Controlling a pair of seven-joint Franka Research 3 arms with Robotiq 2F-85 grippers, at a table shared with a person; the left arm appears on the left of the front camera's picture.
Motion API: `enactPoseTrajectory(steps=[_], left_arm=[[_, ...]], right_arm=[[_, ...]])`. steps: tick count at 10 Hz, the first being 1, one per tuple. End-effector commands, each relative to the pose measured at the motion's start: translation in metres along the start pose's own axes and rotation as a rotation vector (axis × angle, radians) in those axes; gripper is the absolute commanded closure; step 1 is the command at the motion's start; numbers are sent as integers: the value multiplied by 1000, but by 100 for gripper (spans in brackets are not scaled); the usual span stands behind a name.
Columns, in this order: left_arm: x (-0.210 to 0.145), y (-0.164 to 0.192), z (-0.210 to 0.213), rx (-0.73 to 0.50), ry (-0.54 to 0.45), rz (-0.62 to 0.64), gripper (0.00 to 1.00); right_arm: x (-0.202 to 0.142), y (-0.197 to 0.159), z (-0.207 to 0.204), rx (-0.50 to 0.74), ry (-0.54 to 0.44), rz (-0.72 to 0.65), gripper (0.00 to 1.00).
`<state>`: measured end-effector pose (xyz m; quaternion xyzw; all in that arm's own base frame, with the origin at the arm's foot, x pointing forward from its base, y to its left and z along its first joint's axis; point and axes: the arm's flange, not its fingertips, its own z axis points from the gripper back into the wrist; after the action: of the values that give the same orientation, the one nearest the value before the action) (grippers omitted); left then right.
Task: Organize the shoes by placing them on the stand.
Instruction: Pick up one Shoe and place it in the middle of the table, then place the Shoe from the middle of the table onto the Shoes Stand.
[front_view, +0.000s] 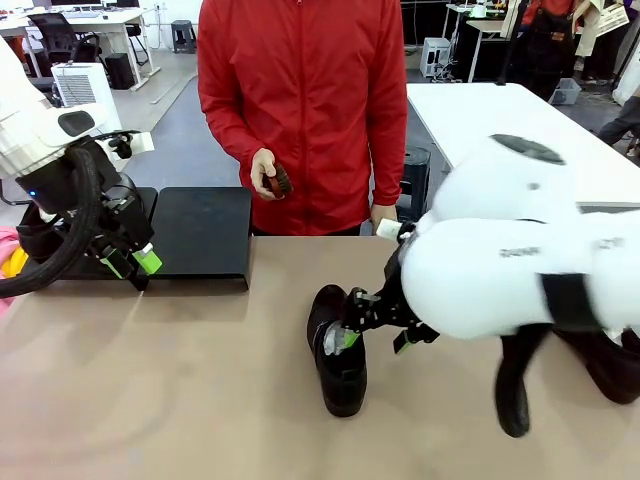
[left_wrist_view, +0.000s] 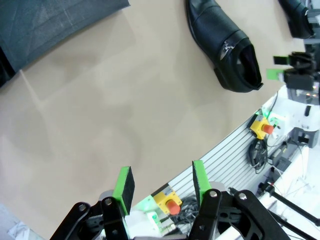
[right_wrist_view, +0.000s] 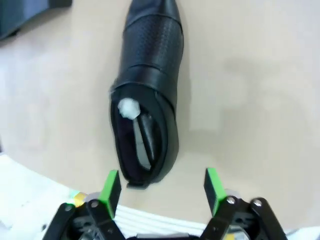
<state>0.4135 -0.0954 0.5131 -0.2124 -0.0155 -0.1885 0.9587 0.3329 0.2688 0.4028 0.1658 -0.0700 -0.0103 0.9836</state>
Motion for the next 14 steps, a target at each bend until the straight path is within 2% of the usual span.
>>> enactPoseTrajectory(steps=[1,11,12,13,14], left_arm=[[-3,0,0,-16,-8,-8,38],[-3,0,0,-16,-8,-8,38],[0,0,0,0,0,0,38],[14,-27,-16,2,37,-94,38],[28,-58,-31,9,13,-152,38]], right_arm=[[13,3,-22,-24,41,-25,0],[10,1,-23,-13,57,-18,0],[-17,8,-23,23,40,-2,0],[-21,-13,4,49,-36,-71,0],[-18,-42,35,-2,-137,-191,0]])
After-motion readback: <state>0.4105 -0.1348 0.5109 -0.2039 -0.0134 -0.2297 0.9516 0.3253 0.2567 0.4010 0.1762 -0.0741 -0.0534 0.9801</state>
